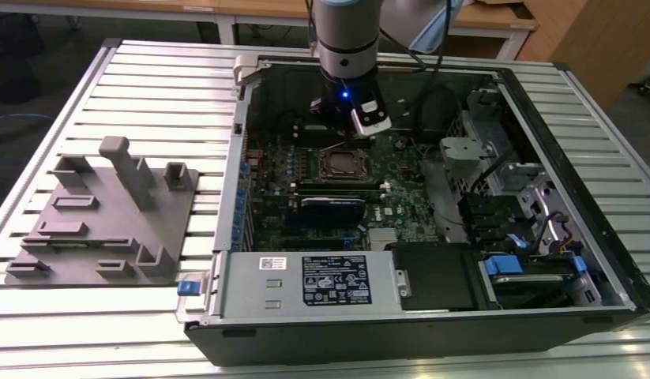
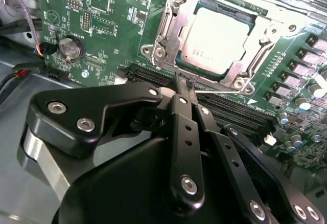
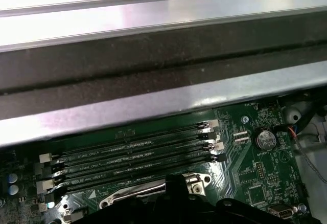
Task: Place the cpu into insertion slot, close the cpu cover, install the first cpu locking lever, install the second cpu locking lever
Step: 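Install the first cpu locking lever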
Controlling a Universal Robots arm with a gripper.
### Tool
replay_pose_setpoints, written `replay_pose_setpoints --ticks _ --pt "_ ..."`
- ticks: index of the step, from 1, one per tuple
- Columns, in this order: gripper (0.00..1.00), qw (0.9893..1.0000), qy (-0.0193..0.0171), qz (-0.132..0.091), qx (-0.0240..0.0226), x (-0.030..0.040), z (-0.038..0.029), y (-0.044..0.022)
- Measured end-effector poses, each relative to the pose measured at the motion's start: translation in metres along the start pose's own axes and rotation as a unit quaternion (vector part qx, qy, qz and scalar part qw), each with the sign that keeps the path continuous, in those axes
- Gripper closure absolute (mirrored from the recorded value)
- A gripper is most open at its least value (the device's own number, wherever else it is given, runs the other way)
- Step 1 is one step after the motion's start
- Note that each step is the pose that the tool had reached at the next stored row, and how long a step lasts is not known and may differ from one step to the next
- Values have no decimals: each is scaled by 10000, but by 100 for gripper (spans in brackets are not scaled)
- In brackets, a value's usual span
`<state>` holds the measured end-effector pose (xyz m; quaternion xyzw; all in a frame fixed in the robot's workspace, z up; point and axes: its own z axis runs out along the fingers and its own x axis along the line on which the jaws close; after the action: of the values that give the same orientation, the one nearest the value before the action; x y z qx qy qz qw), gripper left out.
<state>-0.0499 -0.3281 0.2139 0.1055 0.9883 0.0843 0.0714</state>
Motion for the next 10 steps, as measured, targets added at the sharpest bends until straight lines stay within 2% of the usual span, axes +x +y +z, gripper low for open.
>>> replay_pose_setpoints --ticks 3,5,8,9,10 --pt "89 10000 0 -1 -1 0 1 0" --pt "89 10000 10 -1 16 -5 7 1" --pt "89 9999 122 16 59 -21 20 2" --pt "89 9999 143 18 73 -24 22 2" --pt "89 9999 145 18 77 -23 22 2"
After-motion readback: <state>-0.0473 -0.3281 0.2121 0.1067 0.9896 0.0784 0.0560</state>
